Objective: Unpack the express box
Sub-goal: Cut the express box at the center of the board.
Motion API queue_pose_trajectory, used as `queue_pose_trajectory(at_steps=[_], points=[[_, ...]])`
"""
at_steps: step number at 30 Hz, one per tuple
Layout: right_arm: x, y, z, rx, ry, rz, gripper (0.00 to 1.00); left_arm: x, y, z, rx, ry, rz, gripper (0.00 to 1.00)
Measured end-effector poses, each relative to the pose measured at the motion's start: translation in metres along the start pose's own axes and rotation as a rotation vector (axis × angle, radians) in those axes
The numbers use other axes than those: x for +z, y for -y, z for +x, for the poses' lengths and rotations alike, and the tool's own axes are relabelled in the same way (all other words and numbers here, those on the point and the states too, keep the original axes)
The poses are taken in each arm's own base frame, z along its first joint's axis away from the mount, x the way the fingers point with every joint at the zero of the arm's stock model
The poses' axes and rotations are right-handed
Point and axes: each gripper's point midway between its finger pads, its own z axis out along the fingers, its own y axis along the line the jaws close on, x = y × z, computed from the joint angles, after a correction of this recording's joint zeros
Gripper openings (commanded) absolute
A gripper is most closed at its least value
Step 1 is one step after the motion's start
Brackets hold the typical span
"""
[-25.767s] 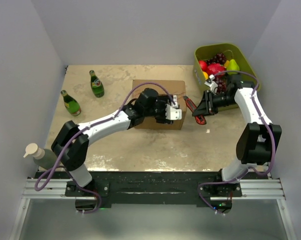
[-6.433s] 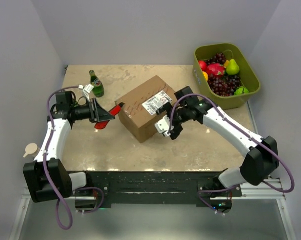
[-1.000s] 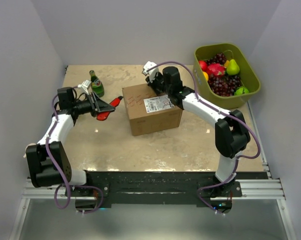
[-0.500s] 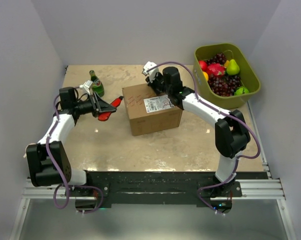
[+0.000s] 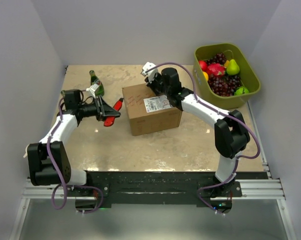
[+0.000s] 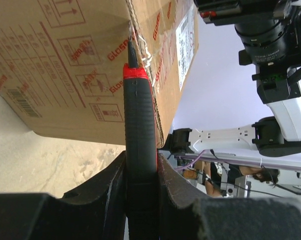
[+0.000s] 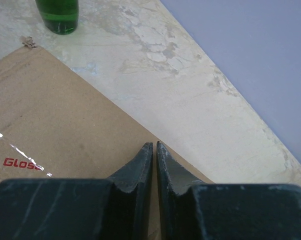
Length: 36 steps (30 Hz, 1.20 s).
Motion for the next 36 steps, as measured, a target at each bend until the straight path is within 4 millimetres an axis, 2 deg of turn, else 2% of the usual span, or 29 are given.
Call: queue_pose_trajectory(at_steps=[23, 36], points=[[-0.001, -0.002, 0.0, -0.011, 0.002, 0.009, 0.11, 0.012, 0.004, 0.032, -0.043, -0.101, 0.082, 0.0], [-0.001, -0.003, 0.0, -0.021, 0.002, 0.01, 0.1, 0.02, 0.016, 0.049, -0.055, -0.176, 0.134, 0.0]])
